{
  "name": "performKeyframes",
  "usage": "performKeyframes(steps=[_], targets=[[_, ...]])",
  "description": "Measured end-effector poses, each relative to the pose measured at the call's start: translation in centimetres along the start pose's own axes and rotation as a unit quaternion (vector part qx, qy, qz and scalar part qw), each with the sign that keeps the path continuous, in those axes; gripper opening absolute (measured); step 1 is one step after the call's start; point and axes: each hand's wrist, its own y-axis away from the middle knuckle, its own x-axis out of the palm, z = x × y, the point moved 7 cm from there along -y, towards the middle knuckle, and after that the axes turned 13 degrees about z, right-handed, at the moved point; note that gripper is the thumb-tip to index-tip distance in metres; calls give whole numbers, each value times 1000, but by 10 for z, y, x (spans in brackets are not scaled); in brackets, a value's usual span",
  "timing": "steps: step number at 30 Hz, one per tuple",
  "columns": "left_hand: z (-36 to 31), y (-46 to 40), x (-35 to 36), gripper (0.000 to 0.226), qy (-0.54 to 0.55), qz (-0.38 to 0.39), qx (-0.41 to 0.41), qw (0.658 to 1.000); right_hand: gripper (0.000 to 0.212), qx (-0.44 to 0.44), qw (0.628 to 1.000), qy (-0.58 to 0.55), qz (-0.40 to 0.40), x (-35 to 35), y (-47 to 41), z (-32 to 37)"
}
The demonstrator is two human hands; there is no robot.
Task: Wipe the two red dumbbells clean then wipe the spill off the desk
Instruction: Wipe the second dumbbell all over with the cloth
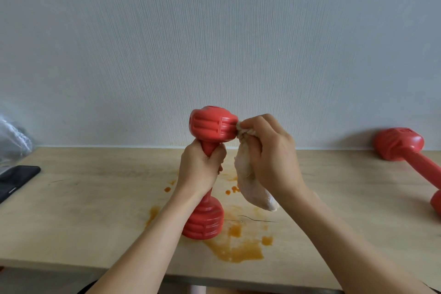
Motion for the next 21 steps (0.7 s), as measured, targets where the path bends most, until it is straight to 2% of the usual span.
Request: performKeyframes(steps=[3, 5, 10, 16, 21], targets=[[2, -2, -1, 16, -12, -15, -1, 1000, 29, -77, 994, 82, 3, 6, 5, 28], [3, -3, 1, 14, -12, -19, -2, 1000, 29, -85, 989, 121, 12, 12, 7, 34], [5, -4, 0, 15, -14, -23, -13, 1000, 30, -25, 997, 73, 17, 4, 6, 3], [4, -5, 1, 13, -32, -20, -5, 999, 29, -65, 992, 110, 14, 9, 5, 28], [4, -3, 0, 17, -7, -18, -9, 1000, 29, -27, 999, 33, 21, 5, 6, 3]])
